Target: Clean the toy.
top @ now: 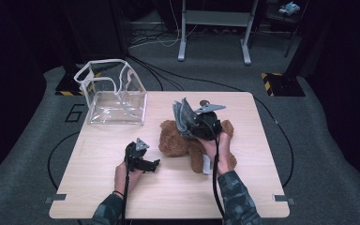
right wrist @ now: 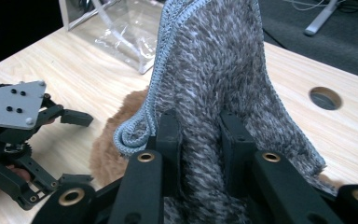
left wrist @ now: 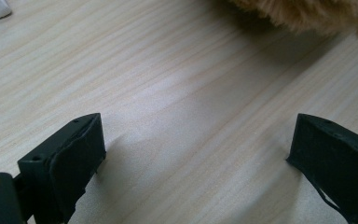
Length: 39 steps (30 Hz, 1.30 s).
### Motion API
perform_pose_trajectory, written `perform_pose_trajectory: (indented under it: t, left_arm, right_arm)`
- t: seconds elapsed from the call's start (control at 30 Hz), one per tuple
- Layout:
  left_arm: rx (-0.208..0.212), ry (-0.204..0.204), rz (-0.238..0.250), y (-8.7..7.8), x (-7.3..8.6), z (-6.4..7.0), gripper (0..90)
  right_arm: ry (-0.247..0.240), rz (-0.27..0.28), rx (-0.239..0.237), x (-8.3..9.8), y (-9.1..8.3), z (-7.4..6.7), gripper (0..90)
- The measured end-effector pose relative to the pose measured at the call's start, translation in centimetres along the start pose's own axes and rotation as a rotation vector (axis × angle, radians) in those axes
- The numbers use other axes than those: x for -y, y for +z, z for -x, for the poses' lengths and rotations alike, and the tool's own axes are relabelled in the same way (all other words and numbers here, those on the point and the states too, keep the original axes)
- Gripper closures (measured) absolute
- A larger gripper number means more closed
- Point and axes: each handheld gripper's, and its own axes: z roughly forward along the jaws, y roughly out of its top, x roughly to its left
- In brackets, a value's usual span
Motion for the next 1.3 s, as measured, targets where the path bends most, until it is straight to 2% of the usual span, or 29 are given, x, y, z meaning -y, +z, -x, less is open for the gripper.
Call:
perform_pose_trajectory:
  t: [0.2, 0.27, 0.3, 0.37, 0.4, 0.6, 0.73, 0.83, 0.87, 1.0, 1.03, 1.13, 1.17, 1.3]
  left_arm:
    - [0.006, -0.005, -0.001, 0.0, 0.0, 0.0, 3.3]
    - [0.003, -0.005, 0.004, 0.0, 0.0, 0.1, 3.5]
    - [0.006, -0.004, 0.001, 0.0, 0.0, 0.0, 3.5]
    - [0.008, -0.004, 0.001, 0.0, 0.0, 0.1, 3.9]
    - [0.008, -0.005, 0.001, 0.0, 0.0, 0.1, 3.9]
    - [0.005, -0.003, 0.007, 0.0, 0.0, 0.0, 4.3]
    - [0.005, -0.016, 0.011, 0.0, 0.0, 0.1, 4.8]
    - [0.004, -0.018, 0.013, 0.0, 0.0, 0.1, 5.1]
    - [0.003, -0.017, 0.014, 0.0, 0.0, 0.1, 5.1]
    - [-0.001, -0.013, 0.013, 0.0, 0.0, 0.0, 5.4]
    - [-0.001, -0.014, 0.011, 0.0, 0.0, 0.0, 5.5]
    - [0.003, -0.006, 0.004, -0.1, 0.0, 0.0, 5.5]
    - [0.001, -0.022, 0.014, 0.0, 0.0, 0.1, 5.6]
    - [0.003, -0.012, 0.006, 0.0, 0.0, 0.0, 5.6]
  right_arm:
    - [0.010, -0.010, -0.019, -0.7, 1.5, -0.8, 71.9]
    - [-0.006, -0.016, -0.009, -0.8, 2.1, -0.9, 71.6]
    - [0.011, -0.022, -0.006, -0.9, 2.4, -1.1, 71.4]
    - [0.002, -0.023, -0.005, -1.0, 3.1, -1.1, 71.2]
    - [0.013, -0.023, -0.002, -1.1, 3.4, -1.1, 71.2]
    - [0.039, -0.019, -0.033, -1.7, 4.8, -1.3, 71.0]
    - [0.009, -0.053, -0.043, -1.9, 6.0, -1.9, 71.0]
    - [-0.010, -0.068, -0.044, -1.6, 6.0, -2.5, 71.2]
    - [0.002, -0.071, -0.046, -1.6, 5.8, -2.7, 71.2]
    - [-0.024, -0.069, -0.064, -1.3, 5.0, -3.1, 71.2]
    - [-0.043, -0.072, -0.070, -1.1, 4.8, -3.2, 71.2]
    - [-0.052, -0.078, -0.080, -0.3, 4.4, -3.7, 71.2]
    - [-0.061, -0.087, -0.079, 0.0, 4.3, -3.8, 71.2]
    - [-0.066, -0.091, -0.097, 1.4, 4.2, -4.2, 71.3]
